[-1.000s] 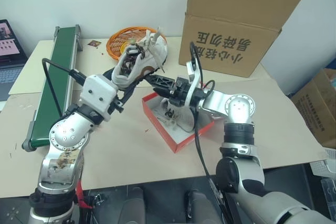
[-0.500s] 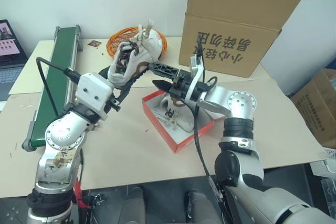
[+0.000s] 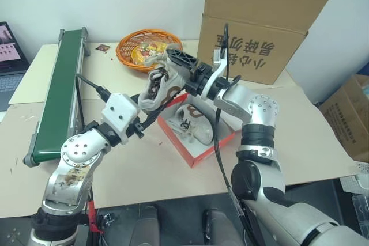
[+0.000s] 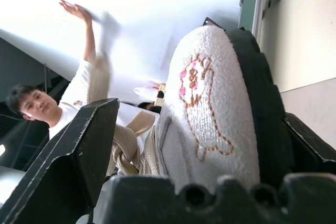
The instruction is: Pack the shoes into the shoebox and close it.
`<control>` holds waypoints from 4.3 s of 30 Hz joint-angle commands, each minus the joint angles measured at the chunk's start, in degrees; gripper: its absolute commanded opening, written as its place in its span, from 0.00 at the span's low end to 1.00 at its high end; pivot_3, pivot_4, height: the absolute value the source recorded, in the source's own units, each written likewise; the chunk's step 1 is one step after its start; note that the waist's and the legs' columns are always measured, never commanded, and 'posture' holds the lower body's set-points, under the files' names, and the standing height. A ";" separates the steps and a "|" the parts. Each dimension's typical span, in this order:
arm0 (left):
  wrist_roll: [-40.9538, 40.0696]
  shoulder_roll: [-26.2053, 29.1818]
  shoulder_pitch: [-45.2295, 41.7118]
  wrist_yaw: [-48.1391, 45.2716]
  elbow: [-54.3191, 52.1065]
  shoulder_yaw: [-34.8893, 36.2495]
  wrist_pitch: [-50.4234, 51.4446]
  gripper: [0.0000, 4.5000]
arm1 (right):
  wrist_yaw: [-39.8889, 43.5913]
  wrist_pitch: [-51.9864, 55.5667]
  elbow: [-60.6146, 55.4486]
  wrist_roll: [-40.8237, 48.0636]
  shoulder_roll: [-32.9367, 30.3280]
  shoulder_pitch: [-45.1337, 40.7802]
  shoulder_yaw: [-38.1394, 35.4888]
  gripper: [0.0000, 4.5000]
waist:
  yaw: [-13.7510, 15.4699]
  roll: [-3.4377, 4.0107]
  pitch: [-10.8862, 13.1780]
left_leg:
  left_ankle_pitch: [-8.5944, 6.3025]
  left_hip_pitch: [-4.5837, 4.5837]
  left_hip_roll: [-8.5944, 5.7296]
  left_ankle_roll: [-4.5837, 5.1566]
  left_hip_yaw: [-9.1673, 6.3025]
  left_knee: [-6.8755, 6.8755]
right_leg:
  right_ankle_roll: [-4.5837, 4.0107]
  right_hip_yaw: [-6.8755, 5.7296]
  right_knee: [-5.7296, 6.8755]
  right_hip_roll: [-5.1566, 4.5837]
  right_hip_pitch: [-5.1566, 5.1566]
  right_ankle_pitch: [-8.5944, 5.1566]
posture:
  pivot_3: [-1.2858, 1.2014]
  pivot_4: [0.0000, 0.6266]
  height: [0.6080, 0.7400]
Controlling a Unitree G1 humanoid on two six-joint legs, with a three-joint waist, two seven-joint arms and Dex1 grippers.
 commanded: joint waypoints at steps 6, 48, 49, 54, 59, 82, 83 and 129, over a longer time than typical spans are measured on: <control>0.16 0.07 -1.50 -1.58 -0.19 -1.59 -2.11 0.51 | 0.65 0.00 -5.12 0.57 1.79 0.16 5.34 1.00 | 0.01 0.00 0.00 | 0.00 -0.02 0.00 0.00 0.00 0.01 | 0.00 0.00 -0.01 0.00 0.00 0.00 | 0.52 0.24 0.76; 1.30 -1.03 -1.44 1.68 0.18 1.78 -2.06 1.00 | -0.28 -28.28 -0.60 -16.57 -5.07 -5.98 8.95 0.08 | 0.21 0.02 0.02 | 0.01 -0.04 -0.04 0.01 0.00 0.01 | 0.02 0.00 -0.08 -0.03 0.00 0.00 | 0.52 0.24 0.76; 0.90 -0.82 -1.28 1.55 -0.13 2.20 -1.65 1.00 | 1.56 -28.95 -0.31 -19.19 -6.90 -6.33 10.94 0.08 | 0.19 0.02 0.02 | 0.01 -0.04 -0.04 0.01 0.00 0.00 | 0.02 0.00 -0.08 -0.03 0.01 -0.01 | 0.52 0.24 0.76; -5.67 6.17 0.72 -5.61 0.10 8.16 4.81 1.00 | 18.45 -19.02 -6.75 -28.58 -21.03 -9.05 28.32 0.08 | -0.12 0.13 0.14 | 0.01 -0.06 -0.04 0.02 0.01 -0.04 | -0.10 0.02 -0.02 -0.03 -0.10 -0.08 | 0.52 0.24 0.76; -11.17 16.22 5.15 -17.09 1.55 10.91 7.92 1.00 | 32.31 -9.81 -9.20 -31.96 -30.05 -13.45 39.21 0.08 | -1.10 0.28 0.25 | 0.01 -0.08 -0.01 0.01 0.07 -0.15 | -0.42 0.07 0.17 -0.04 -0.40 -0.26 | 0.52 0.24 0.76; -16.30 19.41 9.72 -20.03 -3.77 11.22 10.35 1.00 | 57.53 -7.66 7.91 -50.27 -27.19 -15.56 62.86 0.08 | -0.04 0.27 0.26 | 0.00 -0.21 -0.01 -0.03 0.20 -0.11 | -0.38 0.12 0.30 -0.06 -0.71 -0.22 | 0.52 0.24 0.76; -16.39 19.45 9.74 -19.91 -3.74 11.21 10.37 1.00 | 57.88 -7.72 8.16 -50.79 -26.80 -15.48 62.93 0.08 | -0.03 0.27 0.26 | 0.00 -0.21 0.00 -0.03 0.21 -0.10 | -0.38 0.12 0.31 -0.07 -0.70 -0.22 | 0.52 0.24 0.76; -13.79 15.95 5.53 -14.32 -1.27 6.94 7.35 1.00 | 32.32 0.22 -0.24 -47.40 -18.75 -11.88 11.84 0.66 | 0.60 0.08 0.13 | 0.02 -0.10 -0.01 -0.05 0.19 -0.07 | -0.11 0.09 0.31 -0.05 -0.43 -0.07 | 0.52 0.24 0.76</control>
